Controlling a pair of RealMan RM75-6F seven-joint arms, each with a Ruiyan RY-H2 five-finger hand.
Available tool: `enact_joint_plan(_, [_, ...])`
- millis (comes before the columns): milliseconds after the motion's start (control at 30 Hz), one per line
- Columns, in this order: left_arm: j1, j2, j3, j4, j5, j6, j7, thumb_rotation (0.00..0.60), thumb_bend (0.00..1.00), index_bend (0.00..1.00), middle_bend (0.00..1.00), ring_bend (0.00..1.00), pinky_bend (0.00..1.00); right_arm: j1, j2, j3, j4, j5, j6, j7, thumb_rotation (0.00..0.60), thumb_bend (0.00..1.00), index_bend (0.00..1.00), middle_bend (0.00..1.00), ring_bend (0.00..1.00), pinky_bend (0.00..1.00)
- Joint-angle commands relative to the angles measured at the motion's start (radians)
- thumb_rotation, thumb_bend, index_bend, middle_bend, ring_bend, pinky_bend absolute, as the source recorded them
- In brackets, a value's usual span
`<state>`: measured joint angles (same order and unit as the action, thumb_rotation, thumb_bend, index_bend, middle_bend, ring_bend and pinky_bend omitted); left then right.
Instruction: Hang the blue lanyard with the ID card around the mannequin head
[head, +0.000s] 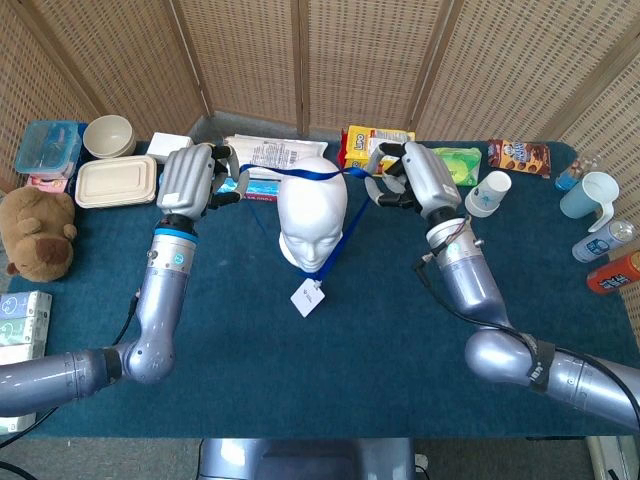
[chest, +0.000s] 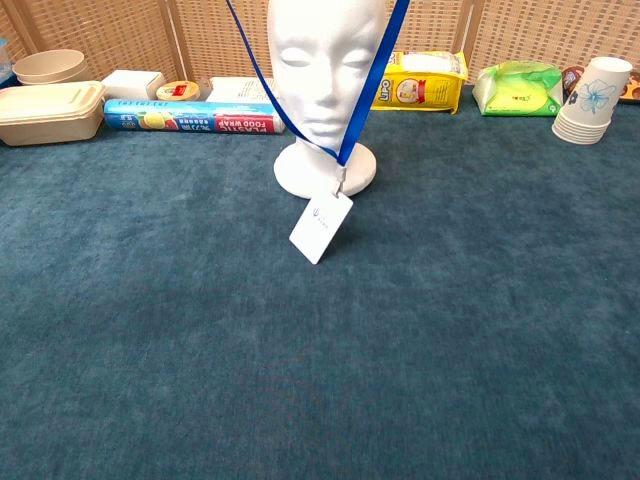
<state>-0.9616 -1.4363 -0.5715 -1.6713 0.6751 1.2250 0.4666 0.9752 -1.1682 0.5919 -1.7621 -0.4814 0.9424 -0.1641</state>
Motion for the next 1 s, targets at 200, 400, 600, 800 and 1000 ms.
enact_joint_plan(200, [-0.029, -0.036, 0.016, 0.081, -0.025, -0.024, -0.016, 0.585, 0.44, 0.68, 1.0, 1.0, 1.0, 0.061, -0.016, -0.04, 0.109, 0.064, -0.035, -0.049, 0.6, 0.49, 0.67, 0.99, 1.0, 1.0])
enact_joint_plan(400, [-0.046, -0.06, 0.029, 0.145, -0.043, -0.048, -0.022, 0.586, 0.44, 0.68, 1.0, 1.0, 1.0, 0.095, -0.04, -0.065, 0.183, 0.104, -0.056, -0.068, 0.6, 0.49, 0.67, 0.99, 1.0, 1.0])
enact_joint_plan(600, [-0.055, -0.087, 0.042, 0.203, -0.054, -0.065, -0.035, 0.588, 0.44, 0.68, 1.0, 1.0, 1.0, 0.121, -0.065, -0.084, 0.241, 0.125, -0.069, -0.081, 0.6, 0.49, 0.67, 0.99, 1.0, 1.0])
enact_joint_plan(800, [-0.06, -0.119, 0.056, 0.28, -0.07, -0.093, -0.054, 0.588, 0.44, 0.68, 1.0, 1.0, 1.0, 0.151, -0.09, -0.108, 0.308, 0.154, -0.072, -0.117, 0.599, 0.48, 0.67, 0.99, 1.0, 1.0])
enact_joint_plan(1000, [-0.062, -0.14, 0.062, 0.327, -0.071, -0.105, -0.067, 0.587, 0.44, 0.68, 1.0, 1.0, 1.0, 0.171, -0.109, -0.121, 0.352, 0.177, -0.08, -0.14, 0.6, 0.48, 0.67, 0.99, 1.0, 1.0])
